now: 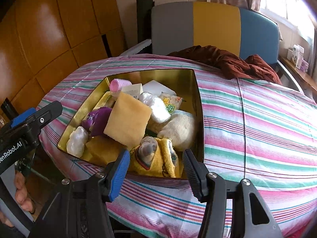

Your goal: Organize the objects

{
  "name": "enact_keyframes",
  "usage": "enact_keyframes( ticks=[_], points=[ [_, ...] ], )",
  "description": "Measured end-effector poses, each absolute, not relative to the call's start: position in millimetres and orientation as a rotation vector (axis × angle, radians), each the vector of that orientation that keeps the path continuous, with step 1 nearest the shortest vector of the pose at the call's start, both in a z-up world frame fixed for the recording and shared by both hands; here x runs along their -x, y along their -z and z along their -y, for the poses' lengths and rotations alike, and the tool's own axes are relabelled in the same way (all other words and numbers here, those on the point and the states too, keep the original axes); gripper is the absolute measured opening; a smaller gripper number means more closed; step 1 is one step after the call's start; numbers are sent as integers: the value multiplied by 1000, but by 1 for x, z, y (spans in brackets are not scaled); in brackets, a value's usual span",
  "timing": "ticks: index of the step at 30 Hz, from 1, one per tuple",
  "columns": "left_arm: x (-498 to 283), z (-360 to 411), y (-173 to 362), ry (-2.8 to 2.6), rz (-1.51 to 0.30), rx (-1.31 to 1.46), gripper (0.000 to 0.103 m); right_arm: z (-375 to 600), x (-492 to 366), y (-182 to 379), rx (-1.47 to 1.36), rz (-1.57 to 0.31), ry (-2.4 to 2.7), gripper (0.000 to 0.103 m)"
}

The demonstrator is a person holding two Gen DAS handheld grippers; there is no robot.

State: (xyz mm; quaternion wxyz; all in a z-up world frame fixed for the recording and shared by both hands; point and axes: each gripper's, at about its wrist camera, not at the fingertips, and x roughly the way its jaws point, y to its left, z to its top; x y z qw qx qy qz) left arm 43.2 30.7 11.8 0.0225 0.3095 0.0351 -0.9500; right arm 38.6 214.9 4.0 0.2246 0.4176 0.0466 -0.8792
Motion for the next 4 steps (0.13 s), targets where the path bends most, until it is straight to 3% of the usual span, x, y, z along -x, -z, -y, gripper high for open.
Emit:
enact_keyframes(
  ticks=[4],
  points=[
    [-42, -31, -11, 2935, -112, -974, 93, -217, -37, -5, -1149, -118, 2432, 56]
  ],
)
